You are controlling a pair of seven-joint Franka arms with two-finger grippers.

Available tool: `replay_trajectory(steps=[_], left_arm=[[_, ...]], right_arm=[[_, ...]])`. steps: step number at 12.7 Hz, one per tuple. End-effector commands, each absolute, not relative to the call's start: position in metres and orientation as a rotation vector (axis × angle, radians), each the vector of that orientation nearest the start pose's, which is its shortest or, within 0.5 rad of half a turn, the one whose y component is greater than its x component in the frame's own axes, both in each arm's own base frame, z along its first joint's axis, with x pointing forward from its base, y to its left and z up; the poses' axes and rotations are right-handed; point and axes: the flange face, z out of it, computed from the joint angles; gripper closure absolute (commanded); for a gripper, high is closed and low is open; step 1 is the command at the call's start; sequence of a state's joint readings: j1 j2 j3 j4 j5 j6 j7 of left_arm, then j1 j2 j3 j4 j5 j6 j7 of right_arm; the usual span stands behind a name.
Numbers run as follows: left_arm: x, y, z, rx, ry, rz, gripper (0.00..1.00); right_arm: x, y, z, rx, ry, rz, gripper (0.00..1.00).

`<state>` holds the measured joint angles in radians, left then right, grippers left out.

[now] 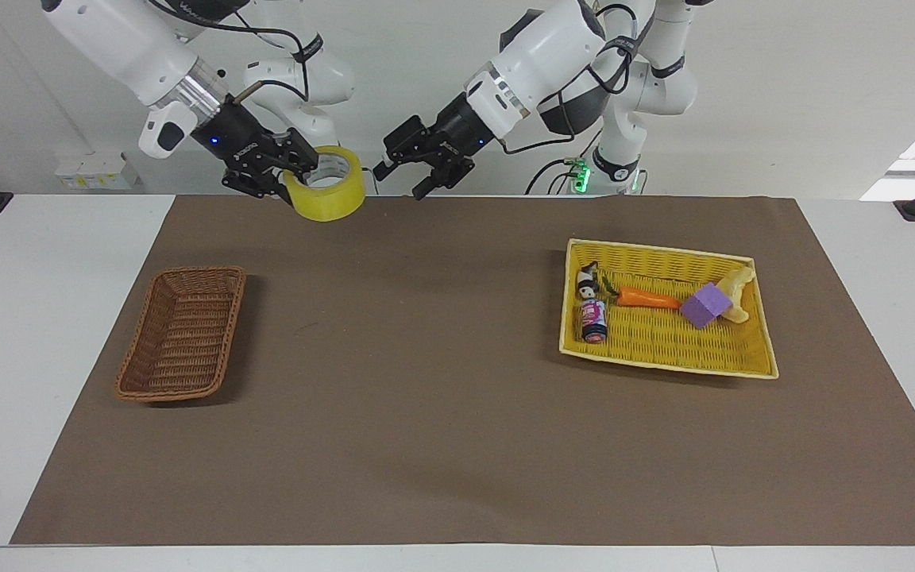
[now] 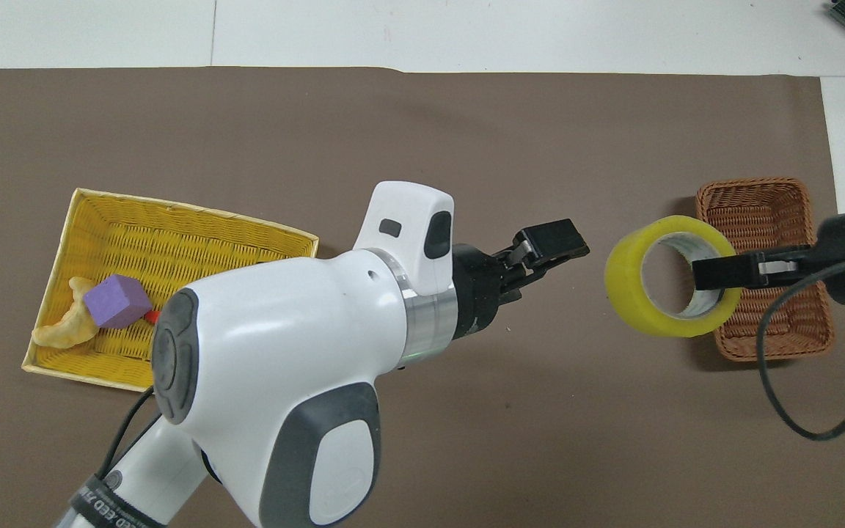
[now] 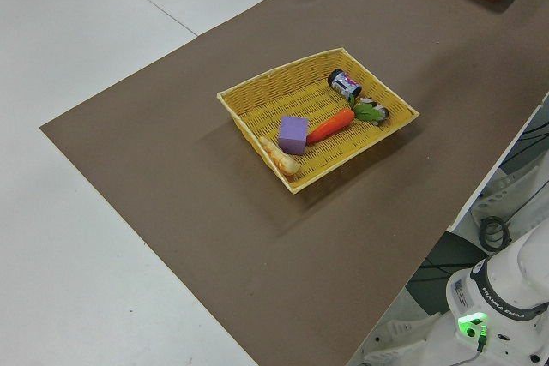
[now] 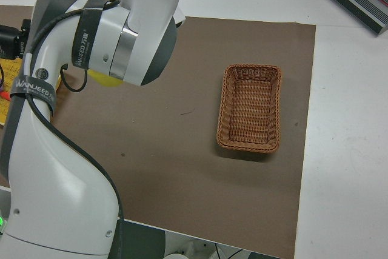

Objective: Move tape to another basket
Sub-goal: 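Lower the tape into the wicker basket while the left gripper withdraws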

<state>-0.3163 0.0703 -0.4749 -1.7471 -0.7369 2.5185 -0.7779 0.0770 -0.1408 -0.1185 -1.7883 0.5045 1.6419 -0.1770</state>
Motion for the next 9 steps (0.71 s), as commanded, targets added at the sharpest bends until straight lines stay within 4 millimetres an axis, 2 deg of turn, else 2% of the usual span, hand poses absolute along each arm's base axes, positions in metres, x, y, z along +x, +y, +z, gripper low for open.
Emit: replay_trajectory(steps=[1, 3, 4, 7, 9], left_arm=[[0.457, -0.427, 0.617, 2.127, 0.529, 0.014, 0.00], [0.457, -0.412, 0.609, 2.207, 0.508, -0.069, 0.00], [0.460, -0.398, 0.602, 2.270, 0.493, -0.122, 0.00], [0.479, -0.352, 0.580, 2.518, 0.434, -0.123, 0.00], [0.497, -0.321, 0.573, 2.637, 0.413, -0.029, 0.00]], right_arm=[[0.510, 0.020, 0.620, -2.643, -0.188, -0.080, 1.00], [0.512, -0.006, 0.615, -2.737, -0.249, -0.113, 1.00], [0.514, -0.015, 0.607, -2.790, -0.239, -0.109, 1.00], [0.543, -0.078, 0.538, -2.839, -0.073, -0.091, 1.00], [0.553, -0.124, 0.504, -2.851, -0.078, -0.091, 1.00]])
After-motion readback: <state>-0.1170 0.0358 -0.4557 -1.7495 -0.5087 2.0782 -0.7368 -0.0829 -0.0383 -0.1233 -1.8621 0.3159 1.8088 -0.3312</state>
